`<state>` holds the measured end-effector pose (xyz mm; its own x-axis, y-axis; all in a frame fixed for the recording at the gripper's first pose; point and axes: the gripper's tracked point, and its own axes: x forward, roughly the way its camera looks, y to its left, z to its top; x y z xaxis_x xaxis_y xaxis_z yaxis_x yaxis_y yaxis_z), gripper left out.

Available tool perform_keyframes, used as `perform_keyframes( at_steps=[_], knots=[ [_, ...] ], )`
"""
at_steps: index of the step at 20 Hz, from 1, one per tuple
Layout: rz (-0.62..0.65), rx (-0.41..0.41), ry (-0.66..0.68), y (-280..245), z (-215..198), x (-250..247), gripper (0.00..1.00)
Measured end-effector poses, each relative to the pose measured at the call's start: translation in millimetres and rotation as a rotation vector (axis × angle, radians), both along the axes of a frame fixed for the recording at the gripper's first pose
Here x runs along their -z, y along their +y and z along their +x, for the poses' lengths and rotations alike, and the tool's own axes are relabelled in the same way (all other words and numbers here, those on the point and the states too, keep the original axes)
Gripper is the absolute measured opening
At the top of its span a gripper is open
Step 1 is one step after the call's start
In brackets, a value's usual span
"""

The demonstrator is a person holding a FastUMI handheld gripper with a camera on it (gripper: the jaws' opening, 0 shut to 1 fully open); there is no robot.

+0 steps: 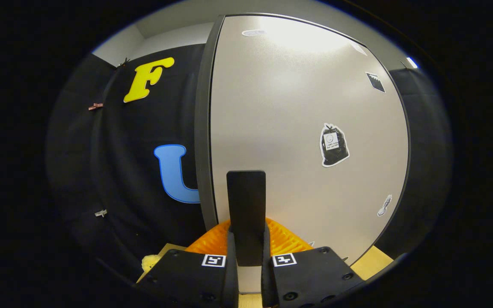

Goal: Open the shoe cabinet door, grab the shoes and put them into the shoe cabinet, then close the shoe cabinet door.

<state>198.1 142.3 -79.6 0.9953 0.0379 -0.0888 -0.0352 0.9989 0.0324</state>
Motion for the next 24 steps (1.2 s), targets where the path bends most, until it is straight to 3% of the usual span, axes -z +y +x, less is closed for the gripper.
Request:
perform_keyframes(
  at_steps=[1,5,11,24],
  knots=[
    [0.003,-0.003,0.003,0,-3,1,0.19],
    [0.016,-0.020,0.006,-1,-18,-2,0.19],
    [0.028,-0.041,-0.005,-14,-73,-5,0.19],
    [0.045,-0.089,-0.026,-76,-155,-8,0.13]
  ],
)
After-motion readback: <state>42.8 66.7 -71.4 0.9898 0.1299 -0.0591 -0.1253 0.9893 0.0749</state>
